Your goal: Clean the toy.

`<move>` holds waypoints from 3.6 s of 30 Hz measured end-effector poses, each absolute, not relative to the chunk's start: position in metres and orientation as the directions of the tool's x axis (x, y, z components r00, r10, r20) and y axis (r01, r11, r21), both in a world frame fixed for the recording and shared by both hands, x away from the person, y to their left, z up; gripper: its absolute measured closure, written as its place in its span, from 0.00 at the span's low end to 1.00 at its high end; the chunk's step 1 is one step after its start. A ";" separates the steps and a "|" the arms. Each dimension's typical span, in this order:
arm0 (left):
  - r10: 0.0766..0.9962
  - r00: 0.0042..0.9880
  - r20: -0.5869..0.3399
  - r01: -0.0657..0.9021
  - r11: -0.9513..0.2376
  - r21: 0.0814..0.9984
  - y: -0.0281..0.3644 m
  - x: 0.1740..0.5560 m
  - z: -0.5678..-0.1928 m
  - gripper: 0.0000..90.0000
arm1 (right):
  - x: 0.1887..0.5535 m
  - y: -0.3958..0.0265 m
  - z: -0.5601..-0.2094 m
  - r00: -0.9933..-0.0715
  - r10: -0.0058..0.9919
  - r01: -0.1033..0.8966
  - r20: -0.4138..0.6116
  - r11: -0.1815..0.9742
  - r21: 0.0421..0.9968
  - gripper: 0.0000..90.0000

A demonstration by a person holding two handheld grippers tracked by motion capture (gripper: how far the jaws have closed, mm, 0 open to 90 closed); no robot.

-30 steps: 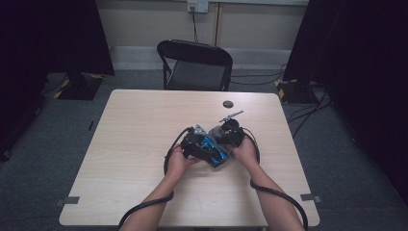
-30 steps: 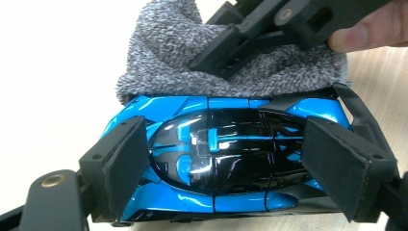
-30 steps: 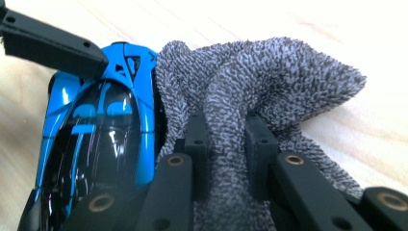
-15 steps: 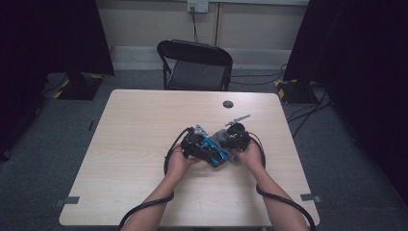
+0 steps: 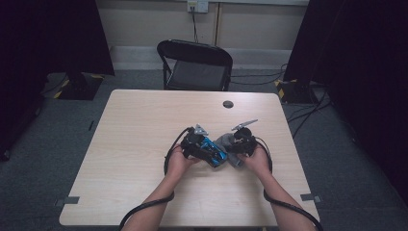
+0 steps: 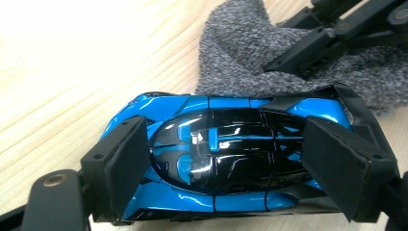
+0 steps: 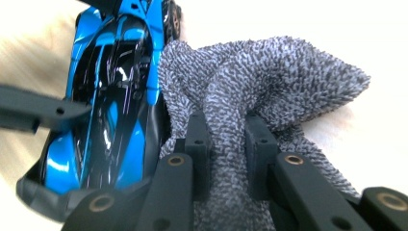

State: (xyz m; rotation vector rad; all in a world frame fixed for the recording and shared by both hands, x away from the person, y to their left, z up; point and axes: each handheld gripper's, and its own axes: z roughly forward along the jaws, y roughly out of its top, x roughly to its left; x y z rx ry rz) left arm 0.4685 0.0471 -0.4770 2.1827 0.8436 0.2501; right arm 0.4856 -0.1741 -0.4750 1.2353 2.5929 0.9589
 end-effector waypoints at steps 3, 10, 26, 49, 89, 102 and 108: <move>0.643 0.761 -0.086 0.492 -0.485 0.723 0.047 0.469 -0.477 0.19 | 0.482 -0.178 -0.475 -0.667 0.727 0.657 0.163 0.470 0.589 0.85; 0.642 0.762 -0.090 0.496 -0.488 0.719 0.047 0.469 -0.477 0.19 | 0.474 -0.187 -0.476 -0.670 0.720 0.660 0.182 0.465 0.590 0.85; 0.643 0.761 -0.091 0.497 -0.487 0.718 0.046 0.470 -0.476 0.19 | 0.456 -0.203 -0.475 -0.678 0.708 0.661 0.200 0.467 0.587 0.85; 0.646 0.758 -0.086 0.504 -0.498 0.705 0.045 0.471 -0.474 0.20 | 0.431 -0.226 -0.472 -0.707 0.677 0.650 0.204 0.508 0.565 0.85; 0.649 0.756 -0.086 0.490 -0.475 0.731 0.047 0.467 -0.478 0.20 | 0.525 -0.183 -0.431 -0.577 0.793 0.687 0.197 0.340 0.642 0.85; 0.650 0.755 -0.086 0.487 -0.468 0.738 0.048 0.466 -0.478 0.20 | 0.543 -0.142 -0.450 -0.579 0.800 0.691 0.159 0.378 0.616 0.85; 0.652 0.753 -0.093 0.489 -0.460 0.741 0.048 0.466 -0.479 0.20 | 0.546 -0.126 -0.463 -0.586 0.796 0.698 0.150 0.402 0.592 0.84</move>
